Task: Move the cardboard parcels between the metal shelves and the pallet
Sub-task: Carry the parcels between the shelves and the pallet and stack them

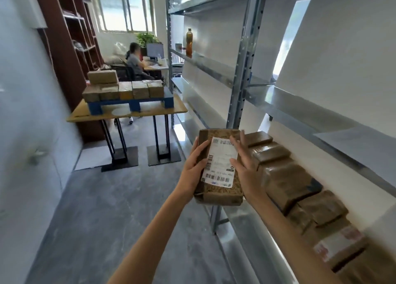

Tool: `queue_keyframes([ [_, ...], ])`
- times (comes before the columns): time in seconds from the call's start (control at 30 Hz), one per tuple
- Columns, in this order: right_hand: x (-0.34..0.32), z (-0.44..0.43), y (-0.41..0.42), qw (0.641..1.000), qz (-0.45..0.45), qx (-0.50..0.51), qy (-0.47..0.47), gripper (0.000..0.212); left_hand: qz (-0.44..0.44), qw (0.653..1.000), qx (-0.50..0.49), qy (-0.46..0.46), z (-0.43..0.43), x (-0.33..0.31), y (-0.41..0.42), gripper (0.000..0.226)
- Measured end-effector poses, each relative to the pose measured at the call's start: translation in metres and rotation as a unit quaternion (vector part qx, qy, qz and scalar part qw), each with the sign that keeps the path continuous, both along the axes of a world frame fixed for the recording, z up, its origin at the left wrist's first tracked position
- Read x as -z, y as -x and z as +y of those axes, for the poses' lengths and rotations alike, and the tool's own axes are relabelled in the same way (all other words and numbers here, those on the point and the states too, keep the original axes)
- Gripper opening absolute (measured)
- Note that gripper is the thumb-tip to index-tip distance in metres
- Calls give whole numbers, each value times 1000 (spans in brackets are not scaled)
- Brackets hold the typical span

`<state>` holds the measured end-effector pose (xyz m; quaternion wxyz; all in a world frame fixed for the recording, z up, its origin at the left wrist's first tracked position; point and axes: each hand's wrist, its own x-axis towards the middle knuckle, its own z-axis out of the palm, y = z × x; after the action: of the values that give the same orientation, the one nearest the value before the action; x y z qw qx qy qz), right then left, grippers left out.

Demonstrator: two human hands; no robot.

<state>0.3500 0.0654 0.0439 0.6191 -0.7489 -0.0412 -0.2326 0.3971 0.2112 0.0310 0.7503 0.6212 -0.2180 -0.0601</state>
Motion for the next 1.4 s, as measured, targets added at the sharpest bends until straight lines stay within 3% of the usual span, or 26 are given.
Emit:
queue_keyframes([
  [0.17, 9, 23, -49, 994, 20, -105, 34, 53, 48, 994, -91, 33, 31, 5, -34, 48],
  [0.4, 17, 66, -109, 995, 51, -88, 6, 42, 33, 982, -184, 2, 73, 3, -69, 44],
  [1.03, 5, 210, -312, 988, 46, -148, -22, 38, -26, 973, -211, -90, 219, -8, -265, 43],
  [1.4, 12, 254, -410, 981, 62, -178, -40, 36, -5, 961, -257, -103, 261, 4, -358, 41],
])
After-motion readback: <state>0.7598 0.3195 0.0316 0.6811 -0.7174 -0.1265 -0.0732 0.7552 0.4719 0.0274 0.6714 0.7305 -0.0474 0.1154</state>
